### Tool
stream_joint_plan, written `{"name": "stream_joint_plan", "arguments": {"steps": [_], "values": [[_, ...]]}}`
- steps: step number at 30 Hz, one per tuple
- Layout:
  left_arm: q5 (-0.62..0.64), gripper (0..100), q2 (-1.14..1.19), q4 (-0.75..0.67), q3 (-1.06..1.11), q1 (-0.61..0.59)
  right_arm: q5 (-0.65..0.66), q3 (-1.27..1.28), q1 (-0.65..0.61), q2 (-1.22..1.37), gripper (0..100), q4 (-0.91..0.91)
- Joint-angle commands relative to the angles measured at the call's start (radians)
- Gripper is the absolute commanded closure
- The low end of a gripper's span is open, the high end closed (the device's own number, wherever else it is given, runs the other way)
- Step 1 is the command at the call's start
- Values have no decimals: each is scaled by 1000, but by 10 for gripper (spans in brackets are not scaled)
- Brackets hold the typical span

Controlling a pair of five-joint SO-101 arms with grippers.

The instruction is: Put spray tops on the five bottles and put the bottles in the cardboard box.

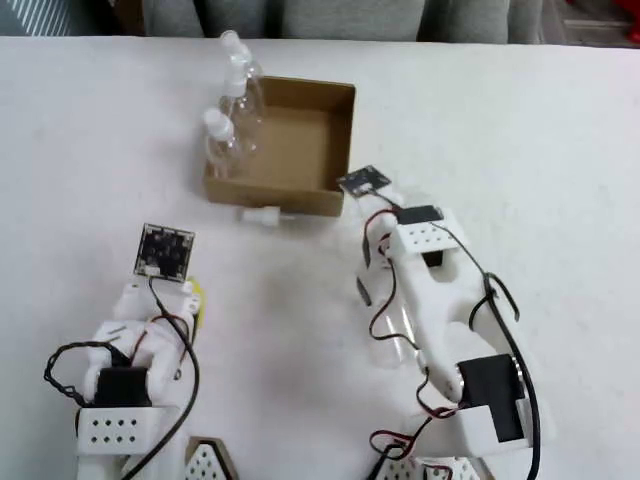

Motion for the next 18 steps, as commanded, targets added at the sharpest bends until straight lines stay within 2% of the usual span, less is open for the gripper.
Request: {"name": "stream_joint_plan", "arguments": {"steps": [1, 5, 11, 14, 18], "values": [[11, 884, -7, 37, -127, 12, -29, -37, 22, 1, 981, -15], [112, 884, 122, 100, -284, 77, -29, -35, 22, 4, 981, -25], [287, 886, 522, 49, -523, 199, -28, -34, 33, 5, 981, -36], [393, 885, 690, -107, -559, 305, -25, -14, 35, 5, 981, -68], [560, 887, 889, -404, -557, 495, -23, -12, 39, 4, 981, -71]]}}
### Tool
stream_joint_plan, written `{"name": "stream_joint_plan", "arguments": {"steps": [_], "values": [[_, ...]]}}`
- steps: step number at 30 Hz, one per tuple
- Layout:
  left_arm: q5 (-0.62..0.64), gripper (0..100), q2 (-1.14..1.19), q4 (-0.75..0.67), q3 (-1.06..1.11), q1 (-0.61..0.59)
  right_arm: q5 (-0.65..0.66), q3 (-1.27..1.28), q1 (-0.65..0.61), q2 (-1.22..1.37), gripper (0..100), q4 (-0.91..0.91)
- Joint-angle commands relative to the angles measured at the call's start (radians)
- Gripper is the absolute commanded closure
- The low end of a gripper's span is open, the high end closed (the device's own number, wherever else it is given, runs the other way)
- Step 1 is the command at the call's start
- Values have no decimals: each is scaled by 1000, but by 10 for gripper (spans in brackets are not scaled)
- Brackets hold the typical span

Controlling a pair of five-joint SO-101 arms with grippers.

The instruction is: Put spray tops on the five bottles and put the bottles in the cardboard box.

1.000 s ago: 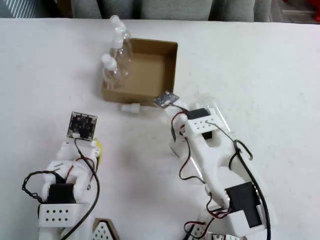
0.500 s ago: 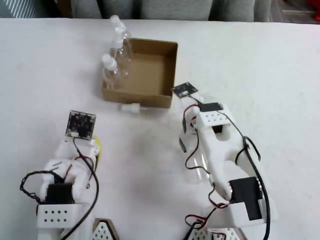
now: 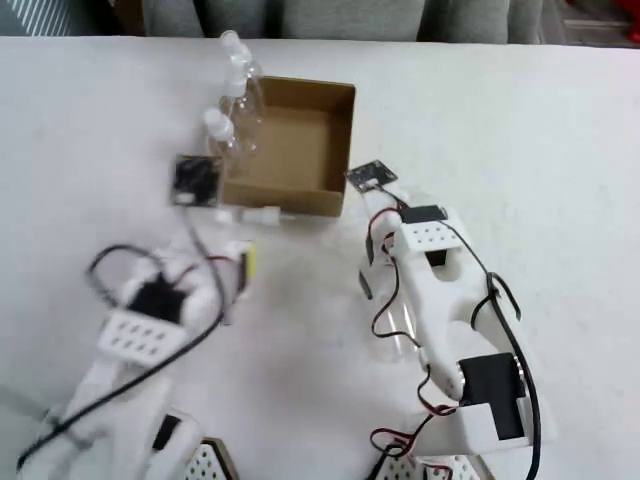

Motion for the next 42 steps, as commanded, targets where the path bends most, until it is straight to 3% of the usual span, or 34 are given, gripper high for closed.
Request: {"name": "stream_joint_plan", "arguments": {"steps": [1, 9, 12, 19, 26, 29, 33, 42], "values": [[199, 887, 231, -350, -68, 217, -3, -12, 21, -7, 981, -21], [377, 887, 638, -994, -117, 352, -2, -12, 27, -7, 981, -21], [423, 888, 792, -1096, -224, 369, 0, -8, 68, -15, 981, -16], [427, 888, 1082, -1096, -522, 386, 0, -3, 220, -5, 981, -22], [433, 896, 1251, -1080, -703, 358, 28, 28, 240, -7, 981, -61], [433, 989, 1287, -964, -790, 357, 34, 28, 240, -7, 981, -61], [434, 972, 1322, -729, -905, 355, 35, 29, 239, -7, 981, -61], [434, 978, 1323, -474, -954, 361, 35, 29, 239, -7, 981, -62]]}}
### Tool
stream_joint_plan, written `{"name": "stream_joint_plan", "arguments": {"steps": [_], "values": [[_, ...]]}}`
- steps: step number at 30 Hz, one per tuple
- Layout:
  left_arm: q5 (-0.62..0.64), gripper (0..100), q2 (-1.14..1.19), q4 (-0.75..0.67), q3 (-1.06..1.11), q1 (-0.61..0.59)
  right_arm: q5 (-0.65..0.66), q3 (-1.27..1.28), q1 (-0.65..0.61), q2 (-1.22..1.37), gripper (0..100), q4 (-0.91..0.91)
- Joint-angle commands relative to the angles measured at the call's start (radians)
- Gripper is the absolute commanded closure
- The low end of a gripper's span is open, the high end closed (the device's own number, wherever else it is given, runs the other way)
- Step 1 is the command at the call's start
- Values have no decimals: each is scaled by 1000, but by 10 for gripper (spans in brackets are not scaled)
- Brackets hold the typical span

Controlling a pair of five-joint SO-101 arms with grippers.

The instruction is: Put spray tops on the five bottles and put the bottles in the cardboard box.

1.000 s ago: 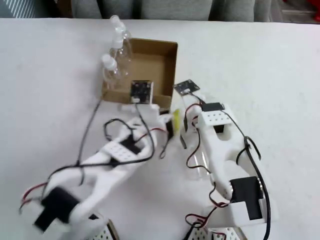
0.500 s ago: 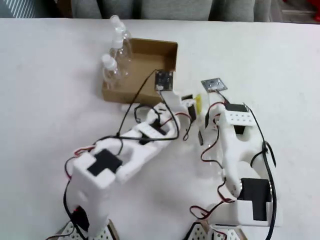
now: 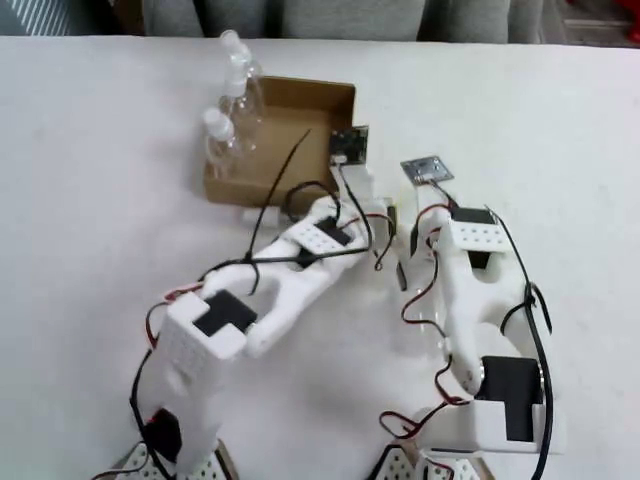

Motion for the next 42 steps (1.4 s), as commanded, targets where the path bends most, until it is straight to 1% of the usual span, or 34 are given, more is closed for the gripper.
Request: {"name": "stream_joint_plan", "arguments": {"steps": [1, 5, 11, 16, 21, 25, 28, 31, 35, 38, 40, 42], "values": [[12, 978, -27, 106, -61, -8, 11, 5, 21, -2, 981, -19], [51, 978, -62, 198, -51, -10, 11, 5, 21, -1, 981, -21], [58, 978, -168, 295, 60, -4, 11, 6, 21, -1, 980, -39], [52, 978, -335, 339, 236, -5, 12, 6, 21, -1, 980, -39], [46, 977, -513, 330, 468, -13, 12, 6, 21, -1, 979, -41], [-78, 977, -644, 330, 588, -84, 12, 6, 21, -1, 979, -41], [-170, 977, -731, 358, 657, -154, 12, 6, 21, -1, 978, -41], [-255, 977, -812, 457, 701, -222, 12, 6, 19, -1, 978, -41], [-331, 977, -906, 660, 692, -318, 12, 8, 7, 1, 979, -41], [-385, 976, -972, 801, 663, -346, 12, 8, 7, 1, 979, -41], [-425, 976, -1009, 862, 651, -354, 12, 8, 7, 1, 979, -41], [-451, 976, -1044, 881, 647, -380, 12, 8, 7, 1, 979, -41]]}}
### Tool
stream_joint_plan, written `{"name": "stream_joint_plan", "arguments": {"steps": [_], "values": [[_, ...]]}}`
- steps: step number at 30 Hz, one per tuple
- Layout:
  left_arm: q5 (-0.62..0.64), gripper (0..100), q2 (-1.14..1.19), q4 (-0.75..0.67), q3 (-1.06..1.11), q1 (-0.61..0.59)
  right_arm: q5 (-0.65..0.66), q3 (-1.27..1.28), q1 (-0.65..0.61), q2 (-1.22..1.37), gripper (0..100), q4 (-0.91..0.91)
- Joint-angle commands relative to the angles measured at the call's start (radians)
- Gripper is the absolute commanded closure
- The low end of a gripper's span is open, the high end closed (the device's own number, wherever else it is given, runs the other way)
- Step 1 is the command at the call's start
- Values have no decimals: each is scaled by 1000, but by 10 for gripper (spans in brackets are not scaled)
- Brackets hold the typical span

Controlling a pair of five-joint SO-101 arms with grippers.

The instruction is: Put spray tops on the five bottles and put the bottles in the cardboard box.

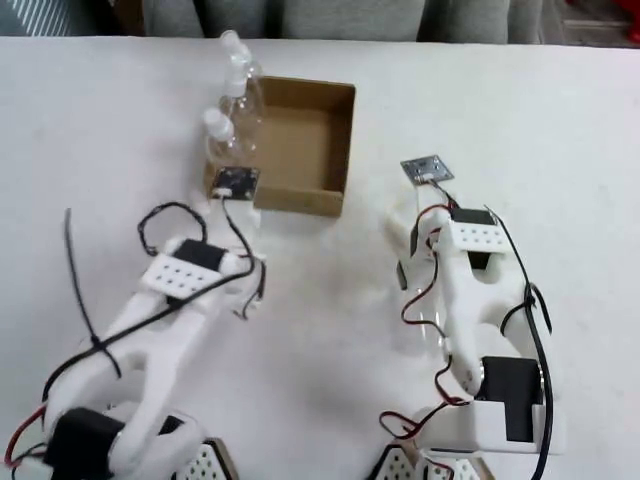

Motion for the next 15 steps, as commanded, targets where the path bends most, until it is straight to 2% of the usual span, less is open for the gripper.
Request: {"name": "stream_joint_plan", "arguments": {"steps": [1, 5, 8, 13, 15], "values": [[-55, 976, -116, 66, -57, -68, 12, 2, 7, 1, 979, -22], [-2, 976, -136, -31, -91, -193, 12, 3, 8, 1, 980, -22], [8, 936, -96, -38, -172, -285, 12, -5, 8, 25, 980, -22], [0, 771, 16, 114, -227, -323, 12, -37, 8, 68, 981, -18], [-2, 744, 42, 166, -226, -332, 12, -38, 8, 70, 981, -18]]}}
